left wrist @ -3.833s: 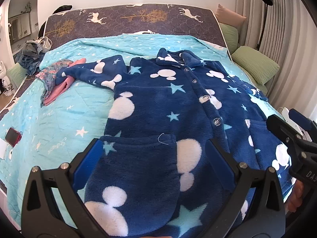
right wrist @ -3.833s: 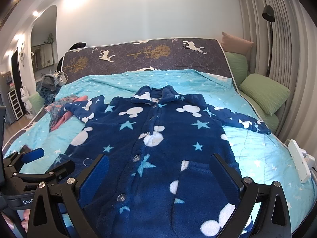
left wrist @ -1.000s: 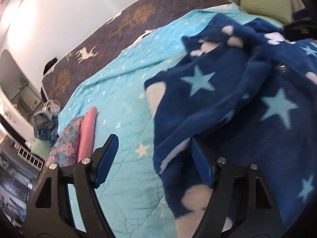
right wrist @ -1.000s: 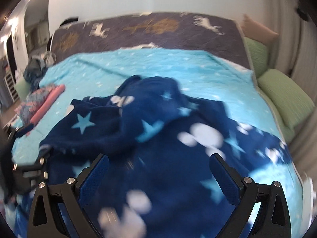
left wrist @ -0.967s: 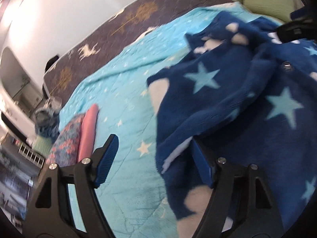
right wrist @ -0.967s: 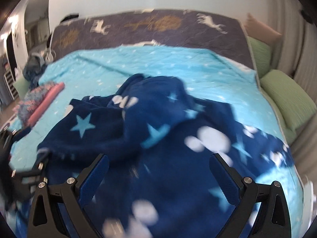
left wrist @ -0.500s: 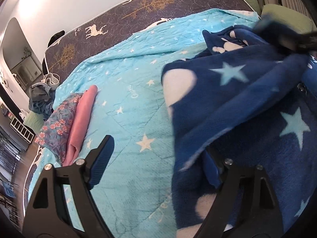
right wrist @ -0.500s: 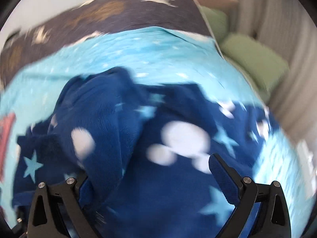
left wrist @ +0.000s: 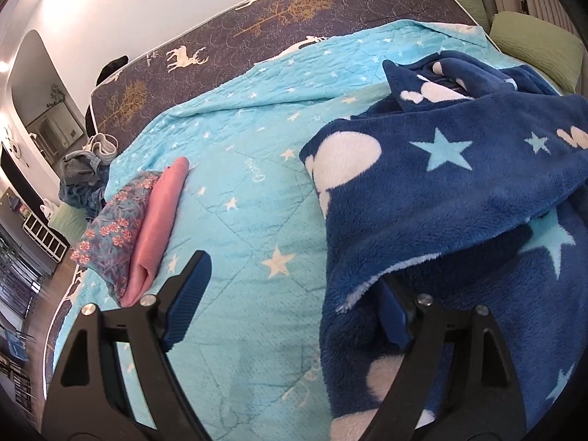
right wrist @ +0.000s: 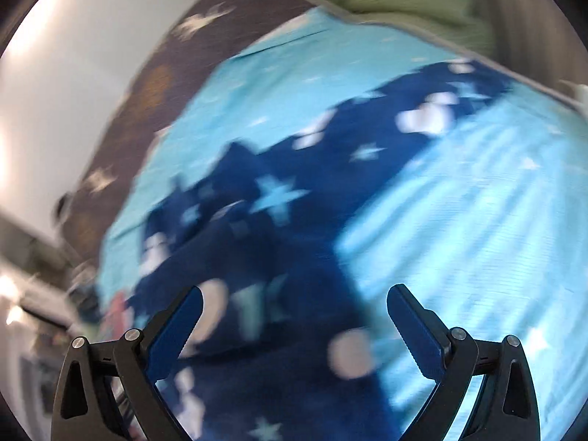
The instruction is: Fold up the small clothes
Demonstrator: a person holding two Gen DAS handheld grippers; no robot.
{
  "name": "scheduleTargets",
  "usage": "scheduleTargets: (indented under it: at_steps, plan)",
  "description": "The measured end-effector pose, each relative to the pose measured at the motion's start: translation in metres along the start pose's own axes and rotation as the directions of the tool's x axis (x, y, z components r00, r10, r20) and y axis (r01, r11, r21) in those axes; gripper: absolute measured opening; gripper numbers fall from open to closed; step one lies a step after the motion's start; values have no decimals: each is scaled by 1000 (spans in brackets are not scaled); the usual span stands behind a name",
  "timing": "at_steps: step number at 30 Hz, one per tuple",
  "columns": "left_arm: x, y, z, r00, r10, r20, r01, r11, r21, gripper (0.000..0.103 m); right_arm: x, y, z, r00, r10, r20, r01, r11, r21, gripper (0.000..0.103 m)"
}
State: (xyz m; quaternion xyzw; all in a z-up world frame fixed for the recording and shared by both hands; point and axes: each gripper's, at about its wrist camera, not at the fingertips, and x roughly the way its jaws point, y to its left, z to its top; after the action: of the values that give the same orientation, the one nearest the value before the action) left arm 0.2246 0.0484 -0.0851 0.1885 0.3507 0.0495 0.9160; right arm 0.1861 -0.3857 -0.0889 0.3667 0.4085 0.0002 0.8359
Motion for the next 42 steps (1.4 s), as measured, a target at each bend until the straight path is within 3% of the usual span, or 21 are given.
scheduleTargets:
  at_steps: [2, 7, 12, 13, 14, 15, 16, 17, 21, 24, 27, 30, 32, 36, 39, 42]
  plan:
    - [2, 3, -1, 1000, -13, -11, 13, 1000, -19, 84, 7, 5, 2, 997, 55, -52, -58, 997, -46, 102]
    - [8, 18, -3, 997, -76, -34, 72, 991, -111, 86, 42, 32, -2, 986, 96, -138, -113, 986, -123, 102]
    - [9, 22, -9, 993, -116, -33, 111, 984, -143, 86, 82, 55, 15, 984, 73, -160, -107, 972, -209, 102]
    - [9, 21, -10, 992, -119, -34, 113, 983, -143, 86, 85, 56, 17, 985, 73, -157, -107, 970, -220, 98]
    - [11, 22, -10, 992, -124, -38, 117, 982, -146, 86, 85, 58, 19, 986, 64, -152, -98, 968, -229, 91]
    - [12, 22, -11, 991, -128, -41, 121, 981, -153, 86, 89, 59, 23, 988, 45, -149, -81, 967, -241, 61]
    - [12, 23, -11, 990, -133, -44, 125, 979, -159, 86, 95, 65, 26, 986, 23, -164, -65, 966, -251, 16]
    - [12, 23, -11, 990, -135, -46, 126, 978, -165, 86, 97, 63, 29, 983, 28, -180, -72, 967, -245, 13]
    - [9, 26, -13, 991, -124, -44, 114, 978, -176, 87, 62, 87, 30, 993, 99, -64, -114, 937, -330, 13]
    - [6, 28, -16, 991, -130, -39, 121, 976, -179, 87, 29, 105, 28, 984, 179, -3, -165, 902, -399, 13]
    - [2, 30, -19, 991, -133, -26, 127, 976, -176, 87, 25, 107, 28, 991, 134, 32, -105, 888, -448, 14]
    - [-6, 28, -22, 992, -128, -20, 123, 980, -159, 87, 54, 79, 31, 1000, -19, -5, 16, 920, -391, 17]
    - [-15, 29, -23, 991, -137, -12, 134, 981, -140, 87, 72, 53, 29, 992, -126, -30, 110, 940, -322, 21]
    - [-40, 42, -20, 983, -178, 47, 183, 973, -140, 86, 52, 18, 24, 997, -46, -58, 31, 973, -229, 26]
    - [-54, 56, -5, 963, -240, 121, 260, 945, -197, 86, 35, 24, 19, 999, -31, -37, 20, 962, -271, 29]
    - [-40, 55, 12, 962, -247, 113, 267, 940, -213, 87, 30, 45, 13, 998, -27, -48, 9, 940, -341, 34]
